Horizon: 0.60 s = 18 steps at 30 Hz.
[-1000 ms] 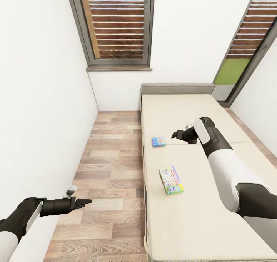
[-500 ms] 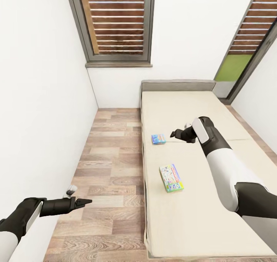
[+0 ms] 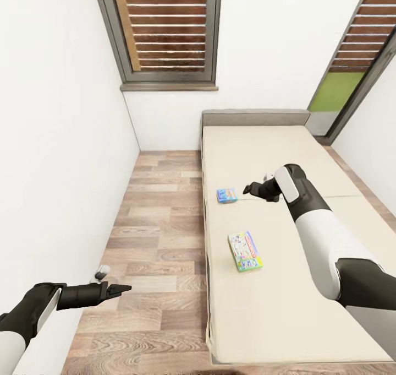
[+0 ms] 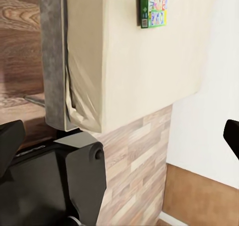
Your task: Put all the toys in the child's room - the three board games (two on the bed and one on the table), the two jigsaw puzzles on the table, and the tennis ball on the table - inside the toy box on the table in the child's room.
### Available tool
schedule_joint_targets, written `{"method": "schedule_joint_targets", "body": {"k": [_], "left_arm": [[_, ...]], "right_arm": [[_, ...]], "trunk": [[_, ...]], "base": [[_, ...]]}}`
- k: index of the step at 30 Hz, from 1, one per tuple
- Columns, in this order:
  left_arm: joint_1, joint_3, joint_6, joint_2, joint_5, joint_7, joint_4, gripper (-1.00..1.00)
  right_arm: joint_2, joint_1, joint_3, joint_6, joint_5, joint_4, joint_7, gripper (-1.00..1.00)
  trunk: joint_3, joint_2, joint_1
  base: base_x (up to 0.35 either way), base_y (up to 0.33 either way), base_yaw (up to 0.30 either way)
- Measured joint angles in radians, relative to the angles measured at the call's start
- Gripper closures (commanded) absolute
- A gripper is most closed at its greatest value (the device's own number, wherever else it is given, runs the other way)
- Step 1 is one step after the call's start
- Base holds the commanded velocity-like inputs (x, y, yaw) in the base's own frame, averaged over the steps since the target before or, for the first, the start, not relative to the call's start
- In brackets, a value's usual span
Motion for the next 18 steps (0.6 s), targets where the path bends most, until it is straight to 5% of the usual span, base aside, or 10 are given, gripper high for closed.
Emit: {"method": "schedule_joint_targets", "body": {"k": [18], "left_arm": [[0.000,0.000,0.000,0.001,-0.001,0.001,0.000,-1.00]], "right_arm": [[0.002,-0.020,0.000,0.000,0.000,0.000,0.000,-1.00]], "trunk": [[-0.030,0.000,0.000]], "base": [[0.000,0.000,0.000]]}}
